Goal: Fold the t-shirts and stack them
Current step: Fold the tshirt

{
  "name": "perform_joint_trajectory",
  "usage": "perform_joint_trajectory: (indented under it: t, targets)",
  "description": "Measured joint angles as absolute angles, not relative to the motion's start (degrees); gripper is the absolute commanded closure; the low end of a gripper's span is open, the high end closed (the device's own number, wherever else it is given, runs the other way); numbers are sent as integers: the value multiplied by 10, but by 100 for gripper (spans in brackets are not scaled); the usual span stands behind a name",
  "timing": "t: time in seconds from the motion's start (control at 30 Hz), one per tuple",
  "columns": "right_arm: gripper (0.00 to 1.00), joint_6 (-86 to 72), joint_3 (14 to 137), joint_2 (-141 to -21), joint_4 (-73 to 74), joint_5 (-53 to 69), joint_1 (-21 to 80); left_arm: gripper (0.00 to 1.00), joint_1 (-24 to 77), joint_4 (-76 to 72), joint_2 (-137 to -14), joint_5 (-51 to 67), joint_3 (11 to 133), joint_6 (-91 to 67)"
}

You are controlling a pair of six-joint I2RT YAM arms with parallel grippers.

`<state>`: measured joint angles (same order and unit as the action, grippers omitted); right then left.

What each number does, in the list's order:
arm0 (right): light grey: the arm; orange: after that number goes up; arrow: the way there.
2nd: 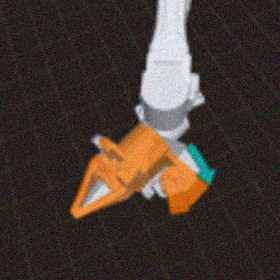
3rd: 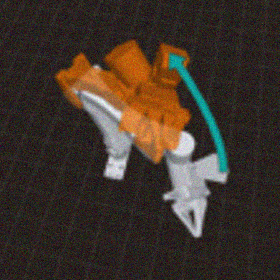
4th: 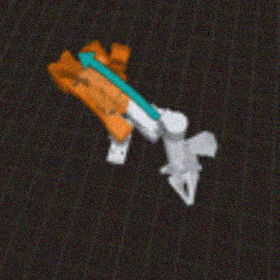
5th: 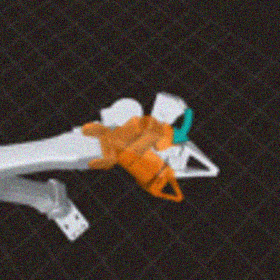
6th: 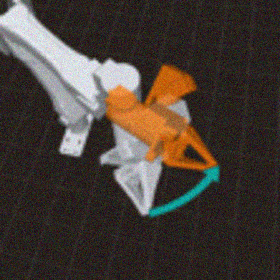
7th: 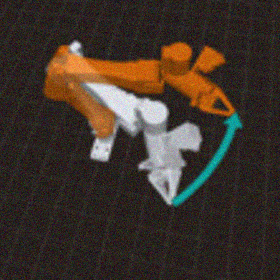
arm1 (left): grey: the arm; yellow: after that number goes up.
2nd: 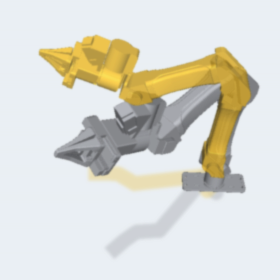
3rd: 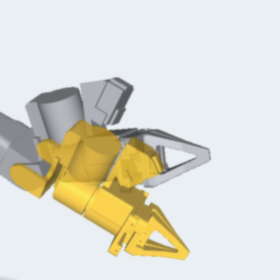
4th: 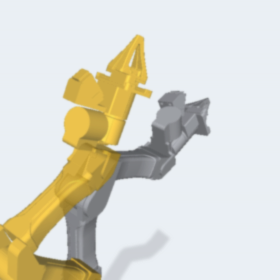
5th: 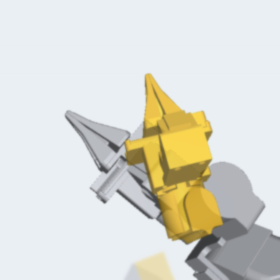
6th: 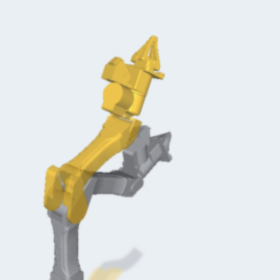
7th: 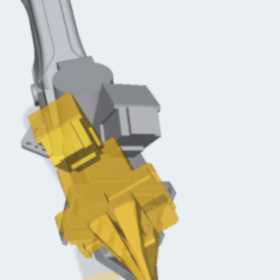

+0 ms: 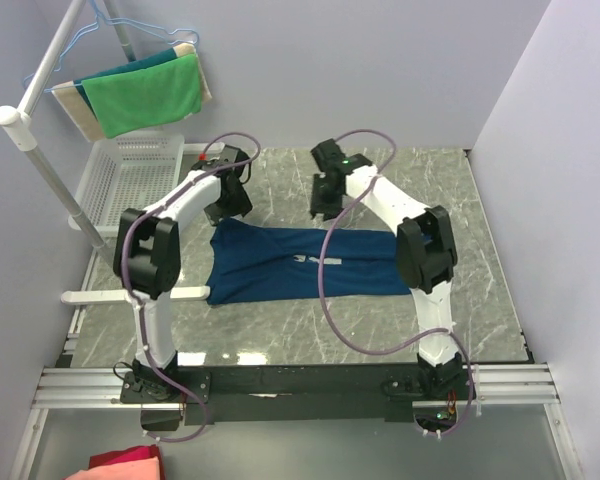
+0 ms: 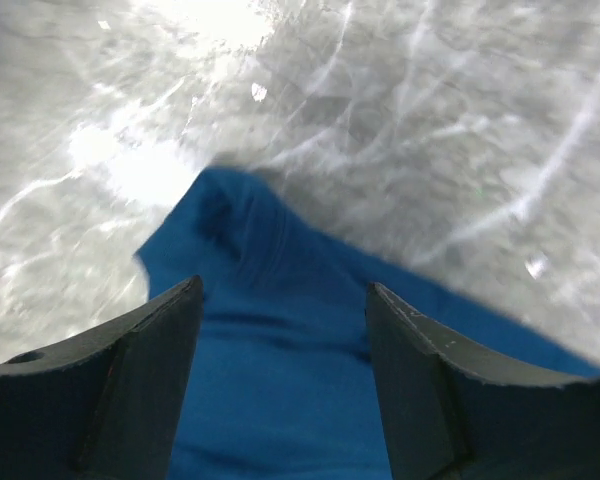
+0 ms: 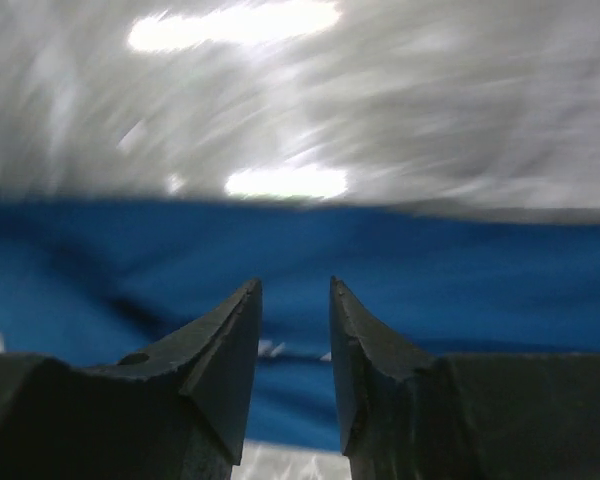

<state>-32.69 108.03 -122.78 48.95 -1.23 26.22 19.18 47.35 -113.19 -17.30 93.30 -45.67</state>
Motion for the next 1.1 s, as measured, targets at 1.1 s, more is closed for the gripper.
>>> perform_joint_trajectory:
  t: [1.1]
  targets:
    - [50, -199, 1256, -1392, 453, 138, 390, 31, 130, 492, -1259, -119, 997, -435]
